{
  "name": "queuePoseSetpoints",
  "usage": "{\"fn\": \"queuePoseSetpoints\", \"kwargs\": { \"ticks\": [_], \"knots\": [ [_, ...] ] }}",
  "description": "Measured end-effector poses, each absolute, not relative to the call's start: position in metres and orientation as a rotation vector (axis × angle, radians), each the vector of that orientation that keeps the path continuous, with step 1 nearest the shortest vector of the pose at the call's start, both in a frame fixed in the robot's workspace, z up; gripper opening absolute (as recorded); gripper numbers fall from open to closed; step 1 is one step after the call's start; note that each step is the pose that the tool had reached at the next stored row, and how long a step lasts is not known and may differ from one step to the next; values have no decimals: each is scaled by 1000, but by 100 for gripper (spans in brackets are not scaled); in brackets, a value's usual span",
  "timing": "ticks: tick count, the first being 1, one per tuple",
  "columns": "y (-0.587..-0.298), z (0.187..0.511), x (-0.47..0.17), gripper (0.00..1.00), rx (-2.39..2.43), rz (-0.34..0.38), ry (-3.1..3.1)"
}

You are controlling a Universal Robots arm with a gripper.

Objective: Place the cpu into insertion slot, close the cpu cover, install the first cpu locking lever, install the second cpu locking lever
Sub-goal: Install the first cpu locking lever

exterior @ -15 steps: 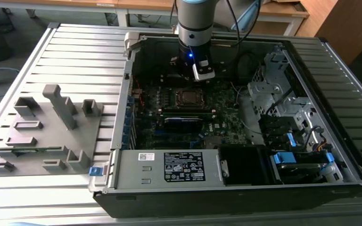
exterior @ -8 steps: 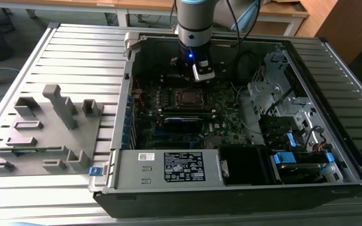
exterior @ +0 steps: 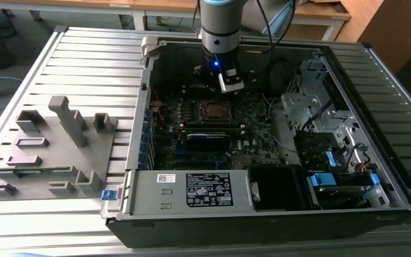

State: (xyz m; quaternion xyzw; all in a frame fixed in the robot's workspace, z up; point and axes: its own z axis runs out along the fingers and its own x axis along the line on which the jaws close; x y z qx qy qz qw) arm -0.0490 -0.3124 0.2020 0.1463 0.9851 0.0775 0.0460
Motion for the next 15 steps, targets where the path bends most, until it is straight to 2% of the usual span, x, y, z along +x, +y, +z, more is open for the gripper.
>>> {"fn": "queuePoseSetpoints", "kwargs": {
  "ticks": [15],
  "knots": [
    [-312, 201, -51, 10, 439, 239, 2993]
  ]
}}
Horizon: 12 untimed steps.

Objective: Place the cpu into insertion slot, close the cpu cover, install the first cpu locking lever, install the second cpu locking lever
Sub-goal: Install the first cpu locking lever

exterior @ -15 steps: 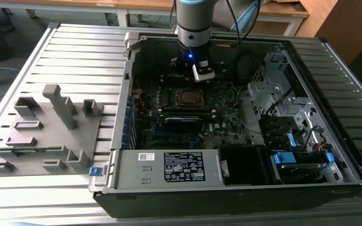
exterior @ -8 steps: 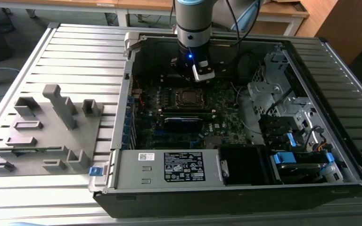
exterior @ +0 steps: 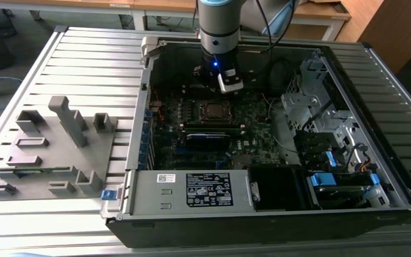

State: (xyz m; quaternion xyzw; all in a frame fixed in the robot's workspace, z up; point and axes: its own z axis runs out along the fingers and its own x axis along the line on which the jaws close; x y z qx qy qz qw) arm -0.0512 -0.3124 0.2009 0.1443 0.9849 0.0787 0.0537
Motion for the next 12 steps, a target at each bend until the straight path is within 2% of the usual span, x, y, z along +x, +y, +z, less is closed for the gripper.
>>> {"fn": "queuePoseSetpoints", "kwargs": {
  "ticks": [12],
  "knots": [
    [-312, 200, -51, 10, 438, 240, 2992]
  ]
}}
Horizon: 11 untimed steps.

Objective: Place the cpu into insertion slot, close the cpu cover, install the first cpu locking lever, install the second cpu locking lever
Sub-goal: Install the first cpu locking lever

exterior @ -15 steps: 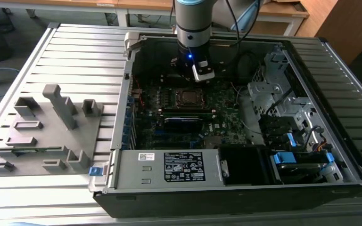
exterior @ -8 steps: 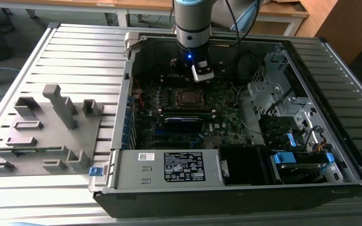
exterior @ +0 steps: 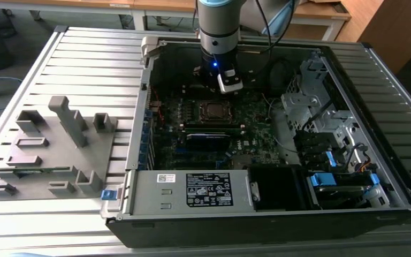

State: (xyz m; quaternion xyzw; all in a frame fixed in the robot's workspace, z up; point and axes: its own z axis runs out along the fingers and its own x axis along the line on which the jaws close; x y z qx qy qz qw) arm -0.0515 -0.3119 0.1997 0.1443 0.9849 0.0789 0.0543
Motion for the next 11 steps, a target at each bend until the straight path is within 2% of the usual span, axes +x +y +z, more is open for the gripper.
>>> {"fn": "queuePoseSetpoints", "kwargs": {
  "ticks": [11],
  "knots": [
    [-311, 199, -51, 10, 438, 239, 2990]
  ]
}}
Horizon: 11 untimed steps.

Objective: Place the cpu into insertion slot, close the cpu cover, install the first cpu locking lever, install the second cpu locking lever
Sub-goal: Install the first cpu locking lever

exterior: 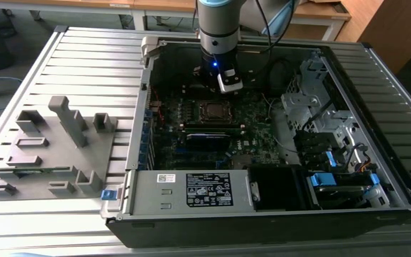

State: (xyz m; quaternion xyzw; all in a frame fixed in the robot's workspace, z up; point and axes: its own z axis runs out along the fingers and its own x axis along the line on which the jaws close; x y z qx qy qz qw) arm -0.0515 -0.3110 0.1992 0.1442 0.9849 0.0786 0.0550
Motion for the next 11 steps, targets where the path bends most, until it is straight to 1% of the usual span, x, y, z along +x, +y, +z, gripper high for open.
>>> {"fn": "queuePoseSetpoints", "kwargs": {
  "ticks": [11],
  "knots": [
    [-311, 197, -52, 10, 434, 234, 2978]
  ]
}}
